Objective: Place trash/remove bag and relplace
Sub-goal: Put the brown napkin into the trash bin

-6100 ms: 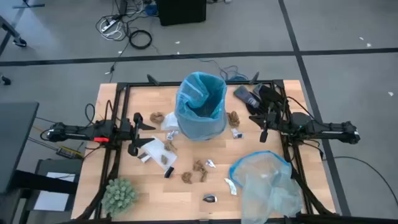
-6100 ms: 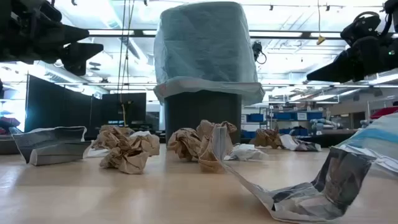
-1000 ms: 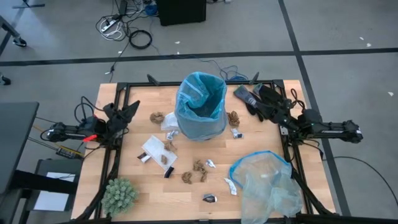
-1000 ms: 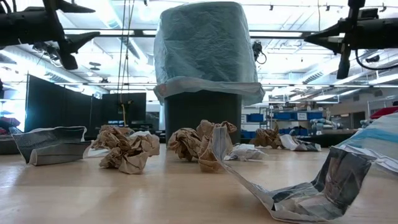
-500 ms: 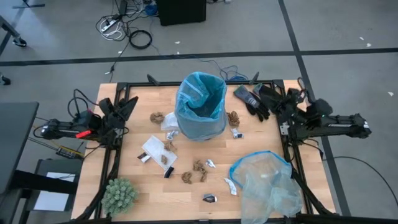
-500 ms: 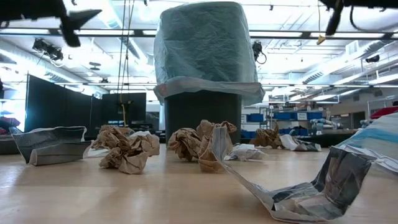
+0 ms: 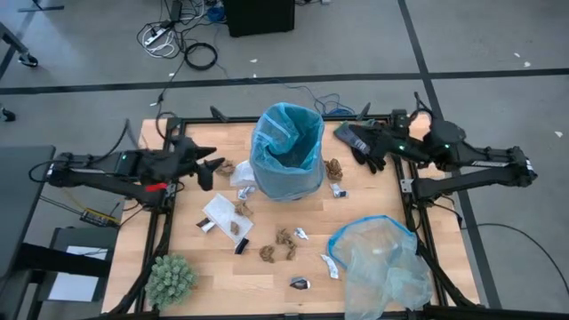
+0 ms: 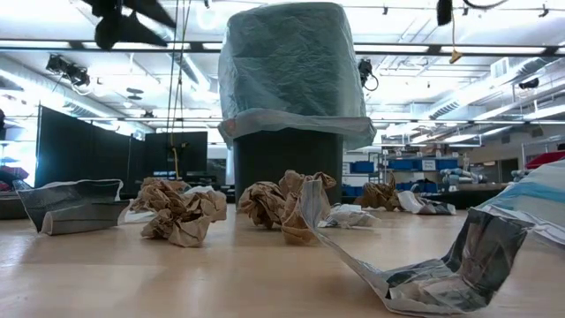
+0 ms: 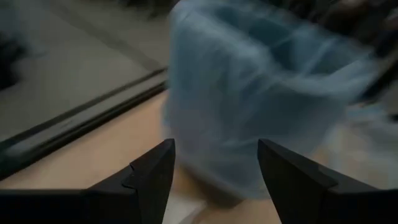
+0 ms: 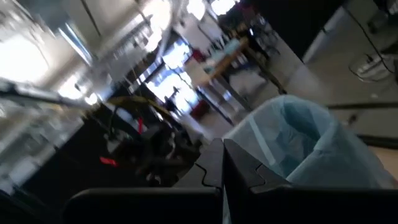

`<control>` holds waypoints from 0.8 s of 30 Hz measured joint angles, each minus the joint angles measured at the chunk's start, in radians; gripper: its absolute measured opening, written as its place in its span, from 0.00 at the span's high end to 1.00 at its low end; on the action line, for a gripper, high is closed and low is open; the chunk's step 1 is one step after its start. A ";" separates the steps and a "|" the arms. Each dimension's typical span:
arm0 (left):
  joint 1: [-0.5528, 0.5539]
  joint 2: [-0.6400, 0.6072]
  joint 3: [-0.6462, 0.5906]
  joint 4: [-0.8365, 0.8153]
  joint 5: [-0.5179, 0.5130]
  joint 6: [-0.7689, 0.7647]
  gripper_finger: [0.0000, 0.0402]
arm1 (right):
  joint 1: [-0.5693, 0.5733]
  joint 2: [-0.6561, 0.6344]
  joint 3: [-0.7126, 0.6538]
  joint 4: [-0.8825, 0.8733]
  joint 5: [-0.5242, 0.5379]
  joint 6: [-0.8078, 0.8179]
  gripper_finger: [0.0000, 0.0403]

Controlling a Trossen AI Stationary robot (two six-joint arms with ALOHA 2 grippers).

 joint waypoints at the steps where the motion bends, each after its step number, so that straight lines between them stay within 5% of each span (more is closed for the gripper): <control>1: 0.006 0.026 0.020 -0.063 -0.003 -0.024 0.40 | 0.000 0.024 0.033 -0.027 -0.014 -0.006 1.00; 10: 0.036 0.243 -0.003 -0.368 0.012 -0.023 0.40 | 0.000 0.199 0.195 -0.117 -0.123 -0.097 1.00; 18: 0.063 0.388 -0.141 -0.254 -0.037 0.002 0.40 | 0.000 0.253 0.203 -0.117 -0.125 -0.118 1.00; 24: 0.088 0.458 -0.239 0.004 0.005 0.137 0.40 | 0.000 0.247 0.204 -0.118 -0.125 -0.119 1.00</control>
